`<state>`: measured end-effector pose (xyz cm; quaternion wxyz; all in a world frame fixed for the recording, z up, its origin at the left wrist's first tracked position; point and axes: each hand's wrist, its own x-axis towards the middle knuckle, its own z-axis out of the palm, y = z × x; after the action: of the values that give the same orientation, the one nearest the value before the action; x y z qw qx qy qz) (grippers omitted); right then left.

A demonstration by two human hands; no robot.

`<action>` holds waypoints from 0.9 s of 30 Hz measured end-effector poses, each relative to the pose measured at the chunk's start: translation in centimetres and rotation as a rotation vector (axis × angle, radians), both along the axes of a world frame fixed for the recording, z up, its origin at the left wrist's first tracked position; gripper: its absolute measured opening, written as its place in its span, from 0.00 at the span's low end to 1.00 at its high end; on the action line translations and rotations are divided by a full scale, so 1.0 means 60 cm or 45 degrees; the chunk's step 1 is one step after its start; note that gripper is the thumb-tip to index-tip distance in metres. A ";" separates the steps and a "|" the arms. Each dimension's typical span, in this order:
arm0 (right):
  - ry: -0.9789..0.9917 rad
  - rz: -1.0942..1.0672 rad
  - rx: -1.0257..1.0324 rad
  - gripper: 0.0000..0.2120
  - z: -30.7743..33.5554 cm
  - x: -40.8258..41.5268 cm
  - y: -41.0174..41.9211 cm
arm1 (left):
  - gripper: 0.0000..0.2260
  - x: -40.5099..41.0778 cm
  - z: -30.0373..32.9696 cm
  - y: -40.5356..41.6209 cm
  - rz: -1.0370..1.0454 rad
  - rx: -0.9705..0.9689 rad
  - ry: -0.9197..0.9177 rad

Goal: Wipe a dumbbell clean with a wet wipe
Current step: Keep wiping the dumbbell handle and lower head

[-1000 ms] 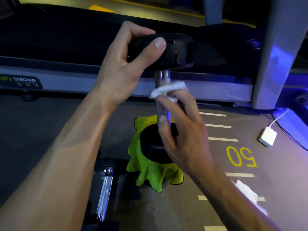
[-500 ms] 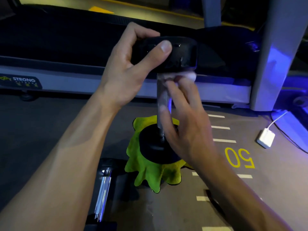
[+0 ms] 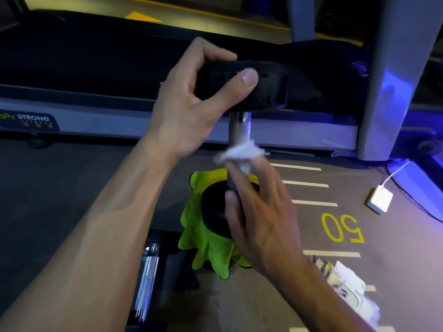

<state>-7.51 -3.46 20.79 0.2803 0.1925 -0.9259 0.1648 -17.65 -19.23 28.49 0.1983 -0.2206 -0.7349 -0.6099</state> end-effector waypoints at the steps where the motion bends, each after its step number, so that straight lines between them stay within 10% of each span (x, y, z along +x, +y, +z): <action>1: 0.010 0.013 0.030 0.20 -0.005 0.009 0.005 | 0.16 0.001 0.001 0.002 0.002 0.008 -0.004; 27: -0.089 -0.005 -0.008 0.19 0.050 -0.010 0.015 | 0.19 0.021 0.015 0.008 -0.026 -0.031 -0.051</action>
<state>-8.13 -2.54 23.80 0.2487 0.1839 -0.9350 0.1736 -16.39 -18.72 29.41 0.1745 -0.2183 -0.7437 -0.6073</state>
